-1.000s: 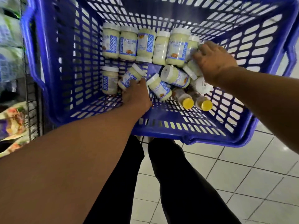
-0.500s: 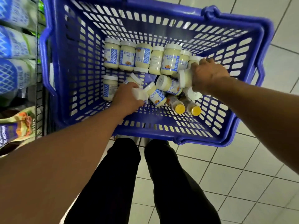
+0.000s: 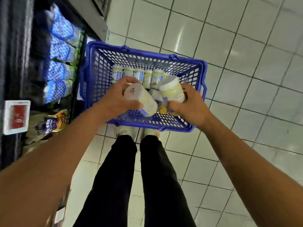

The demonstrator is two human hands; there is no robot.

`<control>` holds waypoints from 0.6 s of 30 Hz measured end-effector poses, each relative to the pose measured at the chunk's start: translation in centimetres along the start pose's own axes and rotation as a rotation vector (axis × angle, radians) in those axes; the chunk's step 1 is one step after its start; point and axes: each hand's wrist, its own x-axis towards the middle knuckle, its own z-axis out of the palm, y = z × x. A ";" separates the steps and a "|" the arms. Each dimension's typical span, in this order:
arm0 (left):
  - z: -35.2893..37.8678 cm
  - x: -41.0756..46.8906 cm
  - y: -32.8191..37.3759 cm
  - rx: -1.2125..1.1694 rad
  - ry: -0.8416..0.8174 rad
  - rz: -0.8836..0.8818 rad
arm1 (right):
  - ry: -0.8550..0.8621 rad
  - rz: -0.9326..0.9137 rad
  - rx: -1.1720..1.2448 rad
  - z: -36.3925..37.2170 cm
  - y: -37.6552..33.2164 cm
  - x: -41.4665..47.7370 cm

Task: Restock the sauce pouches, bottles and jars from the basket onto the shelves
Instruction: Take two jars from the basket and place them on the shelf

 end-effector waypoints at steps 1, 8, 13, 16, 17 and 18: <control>-0.1 -1.6 1.8 -0.043 -0.021 0.013 | 0.018 0.013 0.039 -0.4 -1.2 -2.0; -0.1 -12.4 12.6 -0.407 -0.038 0.018 | 0.092 0.022 0.330 -2.1 -10.4 -14.6; 0.6 -19.2 20.4 -0.638 -0.020 -0.033 | 0.117 -0.058 0.568 -3.1 -17.5 -22.1; 0.8 -23.0 24.6 -0.714 -0.101 -0.062 | 0.118 -0.136 0.642 -3.8 -21.5 -25.6; 0.7 -24.1 26.0 -0.713 -0.136 -0.052 | 0.122 -0.161 0.662 -4.1 -22.7 -26.7; 0.6 -25.0 27.2 -0.705 -0.155 -0.030 | 0.128 -0.183 0.685 -4.5 -23.9 -27.6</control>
